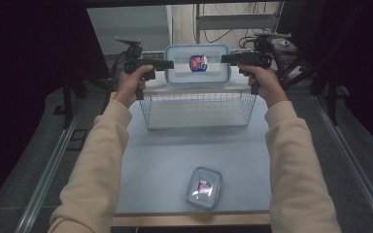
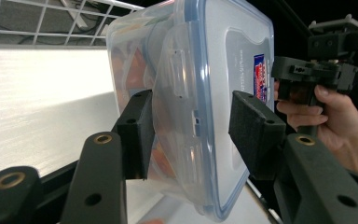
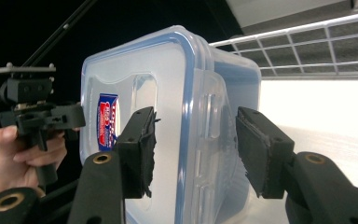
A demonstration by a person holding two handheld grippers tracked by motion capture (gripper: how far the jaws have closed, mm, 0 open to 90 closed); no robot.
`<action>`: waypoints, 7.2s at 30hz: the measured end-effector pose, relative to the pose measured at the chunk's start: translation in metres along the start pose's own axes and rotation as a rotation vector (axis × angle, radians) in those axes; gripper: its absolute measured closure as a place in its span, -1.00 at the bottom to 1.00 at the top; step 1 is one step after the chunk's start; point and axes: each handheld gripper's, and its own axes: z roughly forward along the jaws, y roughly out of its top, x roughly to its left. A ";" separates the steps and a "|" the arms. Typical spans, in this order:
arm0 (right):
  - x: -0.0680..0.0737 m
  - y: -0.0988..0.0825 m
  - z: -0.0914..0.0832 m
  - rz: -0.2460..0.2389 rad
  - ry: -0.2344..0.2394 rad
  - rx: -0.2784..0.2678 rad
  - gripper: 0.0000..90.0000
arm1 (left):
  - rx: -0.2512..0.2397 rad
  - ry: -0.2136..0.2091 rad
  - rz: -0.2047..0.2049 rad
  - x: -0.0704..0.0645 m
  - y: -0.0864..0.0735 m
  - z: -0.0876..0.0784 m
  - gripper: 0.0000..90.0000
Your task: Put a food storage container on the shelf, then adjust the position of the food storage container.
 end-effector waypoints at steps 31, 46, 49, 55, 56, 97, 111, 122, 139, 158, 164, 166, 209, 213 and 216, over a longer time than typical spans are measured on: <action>0.016 -0.017 -0.018 -0.032 -0.126 -0.112 -0.21 | -0.064 0.118 0.104 -0.020 -0.011 -0.020 -0.25; 0.016 -0.067 -0.047 -0.132 -0.116 -0.022 0.50 | 0.007 0.084 0.239 -0.049 -0.070 -0.044 -0.27; 0.015 -0.077 -0.046 -0.166 -0.120 0.013 0.76 | 0.024 0.080 0.259 -0.050 -0.084 -0.044 -0.28; 0.019 -0.087 -0.041 -0.248 -0.123 0.058 0.98 | 0.047 0.069 0.287 -0.053 -0.105 -0.043 -0.30; 0.020 -0.088 -0.039 -0.258 -0.121 0.060 0.98 | 0.044 0.060 0.286 -0.053 -0.108 -0.043 -0.30; 0.030 -0.065 0.032 -0.242 -0.170 0.041 0.99 | 0.101 0.020 0.238 -0.015 -0.171 -0.029 -0.32; 0.057 -0.075 0.055 -0.299 -0.100 0.075 0.99 | 0.107 0.022 0.226 -0.011 -0.174 -0.028 -0.31; 0.080 -0.079 0.100 -0.332 -0.089 0.078 0.99 | 0.099 0.020 0.221 -0.010 -0.174 -0.030 -0.31; 0.082 -0.080 0.109 -0.334 -0.088 0.060 0.99 | 0.097 0.022 0.210 -0.007 -0.175 -0.031 -0.32; 0.048 -0.130 -0.010 -0.325 -0.067 0.018 0.99 | 0.107 0.069 0.208 -0.007 -0.193 -0.034 -0.31; 0.027 -0.168 -0.031 -0.332 -0.066 0.040 0.99 | 0.122 0.096 0.230 -0.010 -0.199 -0.031 -0.31; 0.020 -0.181 -0.037 -0.326 -0.063 0.047 0.99 | 0.130 0.102 0.234 -0.012 -0.202 -0.028 -0.31; -0.027 -0.281 -0.066 -0.301 -0.085 0.158 0.15 | 0.221 0.199 0.272 -0.017 -0.261 -0.030 -0.32; -0.026 -0.283 -0.072 -0.300 -0.088 0.149 0.11 | 0.225 0.215 0.276 -0.016 -0.267 -0.033 -0.33; -0.022 -0.287 -0.077 -0.316 -0.084 0.155 0.11 | 0.225 0.221 0.275 -0.016 -0.272 -0.034 -0.33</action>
